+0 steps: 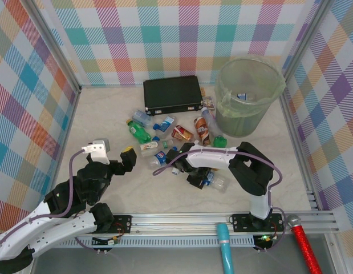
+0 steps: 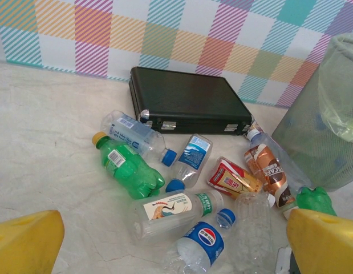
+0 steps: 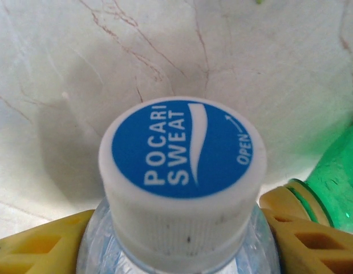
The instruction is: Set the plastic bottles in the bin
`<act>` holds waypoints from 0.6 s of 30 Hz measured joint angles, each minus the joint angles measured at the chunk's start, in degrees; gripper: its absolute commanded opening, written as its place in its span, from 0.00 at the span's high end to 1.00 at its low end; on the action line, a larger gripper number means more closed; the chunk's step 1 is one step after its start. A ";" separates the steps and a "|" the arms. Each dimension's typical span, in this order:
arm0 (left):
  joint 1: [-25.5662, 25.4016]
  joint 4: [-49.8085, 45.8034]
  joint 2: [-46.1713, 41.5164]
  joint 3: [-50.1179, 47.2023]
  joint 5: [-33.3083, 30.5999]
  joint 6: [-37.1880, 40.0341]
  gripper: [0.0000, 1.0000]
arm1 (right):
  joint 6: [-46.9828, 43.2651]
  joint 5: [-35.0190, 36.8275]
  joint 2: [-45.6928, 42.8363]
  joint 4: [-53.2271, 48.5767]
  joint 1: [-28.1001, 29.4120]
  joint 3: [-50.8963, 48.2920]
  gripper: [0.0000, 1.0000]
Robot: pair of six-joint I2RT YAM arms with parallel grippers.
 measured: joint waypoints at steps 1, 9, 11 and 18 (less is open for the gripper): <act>0.00 -0.02 0.00 0.00 -0.02 0.00 0.00 | 0.13 0.00 -1.22 0.00 0.02 0.00 0.36; 0.00 -0.02 0.31 0.02 -0.22 0.00 0.00 | 1.01 1.05 -15.26 0.13 0.17 3.58 0.36; 0.00 -0.09 0.74 0.07 -0.17 0.00 0.00 | 0.96 1.49 -18.62 1.29 0.07 5.18 0.37; 0.00 -0.22 2.91 1.14 1.73 -0.52 0.00 | 0.11 2.14 -26.80 6.60 -4.20 10.82 0.40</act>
